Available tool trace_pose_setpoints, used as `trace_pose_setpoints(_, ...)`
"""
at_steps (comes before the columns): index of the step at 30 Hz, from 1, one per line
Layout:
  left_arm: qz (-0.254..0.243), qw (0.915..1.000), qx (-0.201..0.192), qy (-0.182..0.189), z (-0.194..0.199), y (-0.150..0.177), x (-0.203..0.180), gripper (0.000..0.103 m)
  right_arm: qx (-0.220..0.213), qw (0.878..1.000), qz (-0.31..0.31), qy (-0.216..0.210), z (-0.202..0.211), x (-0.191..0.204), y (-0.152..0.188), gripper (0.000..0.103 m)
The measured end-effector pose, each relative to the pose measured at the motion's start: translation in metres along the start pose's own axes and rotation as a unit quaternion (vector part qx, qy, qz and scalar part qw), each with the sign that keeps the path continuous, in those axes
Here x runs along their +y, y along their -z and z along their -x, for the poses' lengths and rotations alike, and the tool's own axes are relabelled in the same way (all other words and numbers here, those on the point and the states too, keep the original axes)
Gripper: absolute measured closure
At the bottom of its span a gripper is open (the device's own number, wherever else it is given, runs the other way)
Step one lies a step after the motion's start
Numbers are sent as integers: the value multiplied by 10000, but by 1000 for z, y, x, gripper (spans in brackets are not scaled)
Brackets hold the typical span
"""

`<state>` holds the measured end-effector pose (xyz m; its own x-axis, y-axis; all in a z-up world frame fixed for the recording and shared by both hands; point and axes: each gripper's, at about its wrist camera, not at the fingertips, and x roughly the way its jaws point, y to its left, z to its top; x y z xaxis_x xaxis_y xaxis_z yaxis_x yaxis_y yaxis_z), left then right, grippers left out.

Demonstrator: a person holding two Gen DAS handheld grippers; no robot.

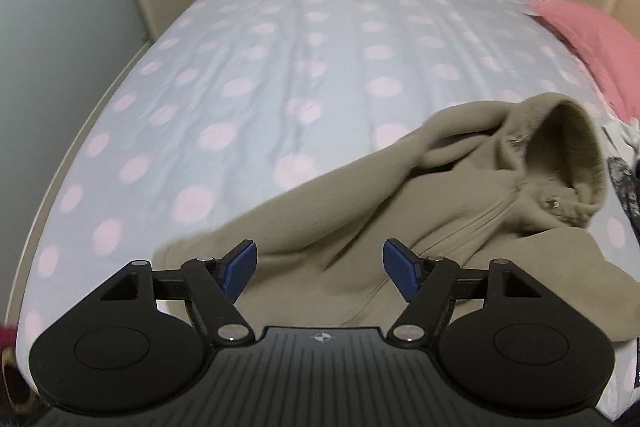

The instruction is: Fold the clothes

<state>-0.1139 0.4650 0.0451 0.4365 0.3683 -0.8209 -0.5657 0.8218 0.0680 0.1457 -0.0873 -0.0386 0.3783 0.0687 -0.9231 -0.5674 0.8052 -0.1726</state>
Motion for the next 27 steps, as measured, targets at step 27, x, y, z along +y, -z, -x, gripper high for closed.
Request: trace_pose_setpoints(27,-1734,9834,486,205,-243,-85,-141,31,-37,9695,-198,-2441,-149,157,-116,32)
